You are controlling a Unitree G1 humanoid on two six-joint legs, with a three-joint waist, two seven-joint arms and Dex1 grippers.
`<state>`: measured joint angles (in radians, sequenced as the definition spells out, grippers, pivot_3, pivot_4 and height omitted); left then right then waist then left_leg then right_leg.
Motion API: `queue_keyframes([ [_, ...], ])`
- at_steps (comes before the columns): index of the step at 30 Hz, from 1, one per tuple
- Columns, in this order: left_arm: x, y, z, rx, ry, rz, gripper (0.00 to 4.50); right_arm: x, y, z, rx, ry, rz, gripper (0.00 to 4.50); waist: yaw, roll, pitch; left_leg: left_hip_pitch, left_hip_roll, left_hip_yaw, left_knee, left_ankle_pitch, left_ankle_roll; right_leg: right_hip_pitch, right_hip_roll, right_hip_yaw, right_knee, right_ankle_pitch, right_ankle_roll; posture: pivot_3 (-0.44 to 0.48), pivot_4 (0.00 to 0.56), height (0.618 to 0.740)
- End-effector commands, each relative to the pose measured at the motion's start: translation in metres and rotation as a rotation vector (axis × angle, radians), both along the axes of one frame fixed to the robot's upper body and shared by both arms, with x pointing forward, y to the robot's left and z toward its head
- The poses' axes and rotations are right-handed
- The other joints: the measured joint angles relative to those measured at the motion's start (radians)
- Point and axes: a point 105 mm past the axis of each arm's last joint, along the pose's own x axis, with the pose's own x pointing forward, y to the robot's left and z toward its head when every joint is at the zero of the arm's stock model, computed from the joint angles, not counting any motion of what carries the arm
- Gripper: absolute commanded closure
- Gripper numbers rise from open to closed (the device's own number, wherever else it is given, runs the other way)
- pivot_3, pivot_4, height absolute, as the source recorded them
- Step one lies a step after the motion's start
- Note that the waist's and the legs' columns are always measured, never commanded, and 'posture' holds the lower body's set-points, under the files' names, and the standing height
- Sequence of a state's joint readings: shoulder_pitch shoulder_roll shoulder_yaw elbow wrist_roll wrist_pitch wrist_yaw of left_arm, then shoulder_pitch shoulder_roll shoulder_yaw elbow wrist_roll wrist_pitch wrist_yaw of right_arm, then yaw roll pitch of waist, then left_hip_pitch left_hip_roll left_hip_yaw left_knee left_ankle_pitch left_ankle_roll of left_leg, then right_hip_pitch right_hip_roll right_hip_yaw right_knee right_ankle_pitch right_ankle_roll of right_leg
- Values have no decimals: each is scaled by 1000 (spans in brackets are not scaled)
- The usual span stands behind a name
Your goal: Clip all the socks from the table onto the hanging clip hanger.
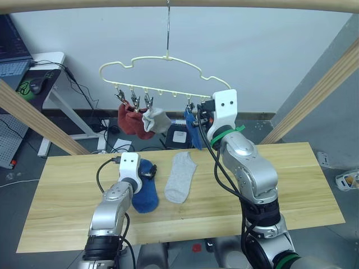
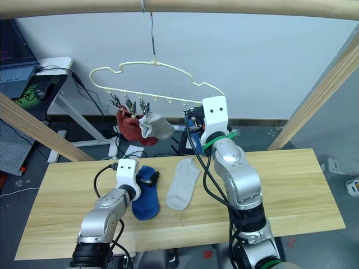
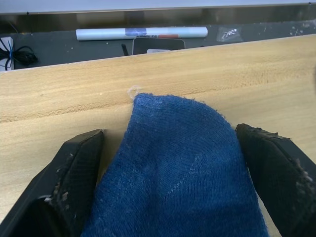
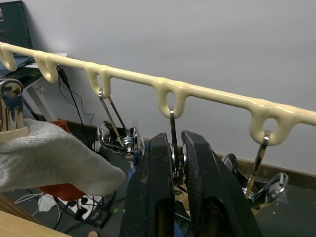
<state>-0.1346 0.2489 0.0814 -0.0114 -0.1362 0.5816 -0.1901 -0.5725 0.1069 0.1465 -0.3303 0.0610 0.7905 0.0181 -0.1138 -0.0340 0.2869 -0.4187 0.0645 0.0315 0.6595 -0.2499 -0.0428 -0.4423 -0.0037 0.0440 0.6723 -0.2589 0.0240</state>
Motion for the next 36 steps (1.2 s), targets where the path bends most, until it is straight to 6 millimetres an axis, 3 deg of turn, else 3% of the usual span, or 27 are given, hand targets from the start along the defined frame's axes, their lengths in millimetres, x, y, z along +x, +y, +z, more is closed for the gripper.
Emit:
queue_keyframes([
  [1, -9, -1, -7, 20, 35, -19, 547, -5, 2, 5, 21, -22, 6, 4486, 0, 0, 0, 0, 0, 0, 0, 0, 0, 0, 0, 0, 0, 0, 0, -166, 325, 740],
  [6, -14, -1, -9, 30, 48, -28, 1936, -5, 3, 6, 24, -25, 10, 4486, 0, 0, 0, 0, 0, 0, 0, 0, 0, 0, -1, 0, 0, 0, 0, -166, 325, 740],
  [12, -14, -2, -7, 17, 33, -27, 3285, -5, 3, 7, 24, -29, 8, 4486, 0, 0, 0, 0, 0, 0, 0, 0, 0, 0, -2, 0, 0, 0, 0, -166, 321, 740],
  [14, -11, -6, 1, 11, -10, -53, 3790, -4, 3, 7, 25, -29, 9, 4486, 0, 0, 0, 0, 0, 0, 0, 0, 0, 0, -2, 0, 0, 0, 0, -166, 319, 740],
  [17, -6, -24, 28, 8, -157, -160, 4392, -5, 2, 8, 28, -33, 10, 4486, 0, 1, 0, -1, 0, 0, -1, 0, 0, 0, -2, 0, -1, 0, 0, -170, 316, 740],
  [22, -9, -67, 69, 95, -407, -438, 4500, -6, 0, 11, 36, -41, 10, 4486, 0, 1, 1, -4, 0, 0, -1, 0, 0, -3, -5, 0, -1, 2, -3, -179, 311, 740],
  [28, -12, -110, 102, 209, -640, -674, 4500, -11, -1, 17, 56, -54, 21, 4486, 0, 1, 0, -7, 0, 0, -5, 0, 0, -4, -7, -1, -8, 2, -3, -201, 298, 740],
  [36, 3, -130, 119, 357, -823, -739, 4500, -19, 2, 28, 68, -83, 54, 4486, -6, 0, 0, -10, -1, 1, -13, 0, 0, -9, -8, -1, -11, 2, -3, -232, 290, 740],
])
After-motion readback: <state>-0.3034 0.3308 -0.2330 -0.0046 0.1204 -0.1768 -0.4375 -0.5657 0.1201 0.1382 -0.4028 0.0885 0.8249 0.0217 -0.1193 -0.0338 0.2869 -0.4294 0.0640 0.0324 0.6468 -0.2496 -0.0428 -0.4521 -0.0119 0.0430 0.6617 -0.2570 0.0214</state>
